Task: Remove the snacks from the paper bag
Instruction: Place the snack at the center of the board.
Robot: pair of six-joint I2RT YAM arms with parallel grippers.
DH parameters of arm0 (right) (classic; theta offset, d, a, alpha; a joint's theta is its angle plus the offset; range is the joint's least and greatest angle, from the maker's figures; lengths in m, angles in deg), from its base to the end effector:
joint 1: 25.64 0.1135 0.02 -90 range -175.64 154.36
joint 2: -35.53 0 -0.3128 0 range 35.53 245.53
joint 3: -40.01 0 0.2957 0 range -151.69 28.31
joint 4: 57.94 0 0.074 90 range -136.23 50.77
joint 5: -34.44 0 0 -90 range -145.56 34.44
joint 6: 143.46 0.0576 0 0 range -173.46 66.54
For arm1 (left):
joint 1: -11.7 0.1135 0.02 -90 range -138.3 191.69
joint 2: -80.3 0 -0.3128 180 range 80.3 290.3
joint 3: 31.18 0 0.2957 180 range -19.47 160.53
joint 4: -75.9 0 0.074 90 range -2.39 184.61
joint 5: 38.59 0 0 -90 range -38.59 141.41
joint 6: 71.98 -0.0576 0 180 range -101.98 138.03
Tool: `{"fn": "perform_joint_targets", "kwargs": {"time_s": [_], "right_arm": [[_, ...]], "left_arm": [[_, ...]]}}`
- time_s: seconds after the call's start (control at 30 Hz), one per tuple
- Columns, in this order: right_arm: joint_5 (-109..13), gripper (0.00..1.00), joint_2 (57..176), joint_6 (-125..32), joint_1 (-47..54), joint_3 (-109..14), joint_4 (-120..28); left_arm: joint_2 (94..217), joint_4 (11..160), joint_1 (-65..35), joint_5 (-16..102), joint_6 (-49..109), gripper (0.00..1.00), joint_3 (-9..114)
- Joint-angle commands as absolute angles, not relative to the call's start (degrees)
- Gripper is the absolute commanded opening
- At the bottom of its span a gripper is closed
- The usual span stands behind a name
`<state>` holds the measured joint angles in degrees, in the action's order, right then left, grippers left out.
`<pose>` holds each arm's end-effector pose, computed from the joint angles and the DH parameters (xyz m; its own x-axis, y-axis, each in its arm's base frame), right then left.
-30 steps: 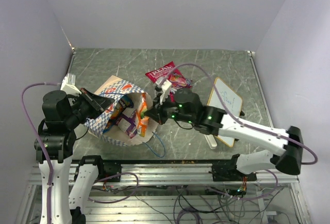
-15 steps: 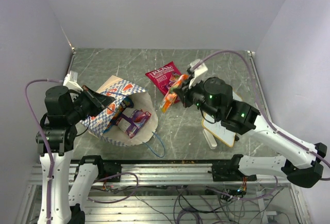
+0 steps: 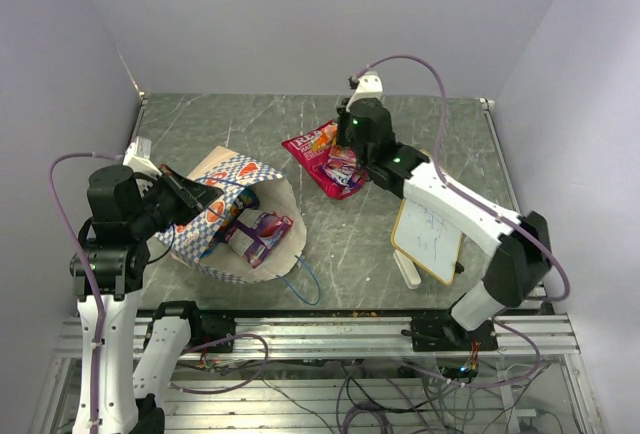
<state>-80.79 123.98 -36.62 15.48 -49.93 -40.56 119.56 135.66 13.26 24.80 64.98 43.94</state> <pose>0.3389 0.2633 0.3993 -0.2803 0.1032 -0.9544 -0.2140 0.9625 0.1669 0.1328 -0.0222 0.4338 -0.5578 -0.6689 -0.4914 -0.0332 0.6095 -0.7921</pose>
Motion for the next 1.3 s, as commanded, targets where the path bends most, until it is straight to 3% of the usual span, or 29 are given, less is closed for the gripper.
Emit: {"fn": "perform_joint_targets", "kwargs": {"time_s": [0.0,0.2,0.67,1.27], "right_arm": [[-87.3,0.00,129.5,-41.3,14.9,-54.1,-53.0],[-91.1,0.00,136.0,-45.7,14.7,-54.3,-58.2],[-101.7,0.00,139.7,-33.6,20.2,-50.3,-52.4],[-103.6,0.00,144.3,-4.6,22.0,-49.7,-32.4]], "left_arm": [[118.3,135.4,13.2,25.1,64.9,0.07,45.0],[117.9,136.1,13.2,24.8,65.1,0.07,45.6],[118.0,136.0,13.3,23.7,65.3,0.07,45.7],[116.7,136.4,13.2,24.1,65.9,0.07,45.1]]}}
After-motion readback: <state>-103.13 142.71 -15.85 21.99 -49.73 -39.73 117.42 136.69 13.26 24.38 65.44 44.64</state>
